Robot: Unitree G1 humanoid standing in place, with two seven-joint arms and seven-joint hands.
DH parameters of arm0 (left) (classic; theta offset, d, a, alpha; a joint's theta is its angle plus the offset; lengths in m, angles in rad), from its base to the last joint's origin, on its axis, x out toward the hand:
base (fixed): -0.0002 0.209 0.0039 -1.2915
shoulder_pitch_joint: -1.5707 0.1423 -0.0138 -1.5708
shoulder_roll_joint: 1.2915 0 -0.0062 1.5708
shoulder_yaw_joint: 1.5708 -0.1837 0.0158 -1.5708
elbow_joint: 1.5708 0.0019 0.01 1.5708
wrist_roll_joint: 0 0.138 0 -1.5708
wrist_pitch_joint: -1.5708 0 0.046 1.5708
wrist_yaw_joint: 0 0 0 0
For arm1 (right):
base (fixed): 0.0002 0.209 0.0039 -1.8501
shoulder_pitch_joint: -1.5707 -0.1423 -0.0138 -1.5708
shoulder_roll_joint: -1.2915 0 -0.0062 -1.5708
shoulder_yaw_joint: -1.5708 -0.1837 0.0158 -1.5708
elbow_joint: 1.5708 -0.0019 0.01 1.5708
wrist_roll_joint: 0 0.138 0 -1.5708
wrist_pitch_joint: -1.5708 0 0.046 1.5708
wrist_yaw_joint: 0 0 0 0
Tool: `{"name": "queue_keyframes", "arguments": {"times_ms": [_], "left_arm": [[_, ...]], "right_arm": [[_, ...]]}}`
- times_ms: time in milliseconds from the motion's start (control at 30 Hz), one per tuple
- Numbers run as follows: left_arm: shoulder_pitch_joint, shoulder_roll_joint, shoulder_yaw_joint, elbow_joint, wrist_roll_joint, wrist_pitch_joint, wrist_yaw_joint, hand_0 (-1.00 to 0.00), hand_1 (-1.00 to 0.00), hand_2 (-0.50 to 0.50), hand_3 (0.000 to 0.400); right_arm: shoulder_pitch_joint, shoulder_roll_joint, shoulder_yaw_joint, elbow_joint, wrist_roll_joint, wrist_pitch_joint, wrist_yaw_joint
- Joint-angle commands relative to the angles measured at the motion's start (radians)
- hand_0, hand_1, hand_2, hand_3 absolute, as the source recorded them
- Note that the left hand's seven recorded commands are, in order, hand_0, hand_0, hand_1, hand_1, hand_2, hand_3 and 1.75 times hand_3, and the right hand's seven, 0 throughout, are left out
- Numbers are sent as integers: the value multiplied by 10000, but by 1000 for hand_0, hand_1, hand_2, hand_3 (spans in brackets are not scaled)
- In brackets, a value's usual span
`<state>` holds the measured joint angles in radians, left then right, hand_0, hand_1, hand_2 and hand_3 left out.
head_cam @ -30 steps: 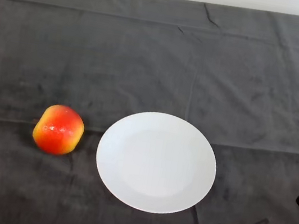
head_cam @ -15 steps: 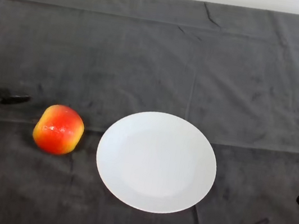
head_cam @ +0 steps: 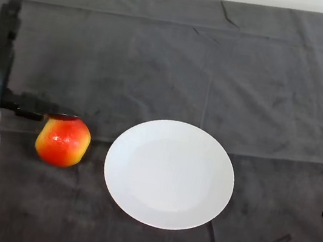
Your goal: Move the apple to the plate
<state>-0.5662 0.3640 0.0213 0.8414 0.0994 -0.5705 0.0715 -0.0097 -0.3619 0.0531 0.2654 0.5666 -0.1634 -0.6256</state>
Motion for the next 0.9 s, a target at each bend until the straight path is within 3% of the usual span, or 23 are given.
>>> {"name": "queue_keyframes", "arguments": {"times_ms": [33, 400, 633, 900], "left_arm": [[332, -113, -267, -493, 105, -69, -165, 0, 0, 0, 0], [671, -409, -1096, -561, 131, 145, -744, 0, 0, 0, 0], [648, -240, -1500, -287, 327, 567, -1108, 0, 0, 0, 0], [591, 72, -1906, -35, 950, 1267, -1110, 0, 0, 0, 0]], "right_arm": [[260, 203, 16, 400, 351, 475, 78], [263, 226, -21, 392, 318, 498, 101], [264, 235, -34, 389, 306, 507, 109], [264, 239, -41, 387, 299, 512, 114]]}}
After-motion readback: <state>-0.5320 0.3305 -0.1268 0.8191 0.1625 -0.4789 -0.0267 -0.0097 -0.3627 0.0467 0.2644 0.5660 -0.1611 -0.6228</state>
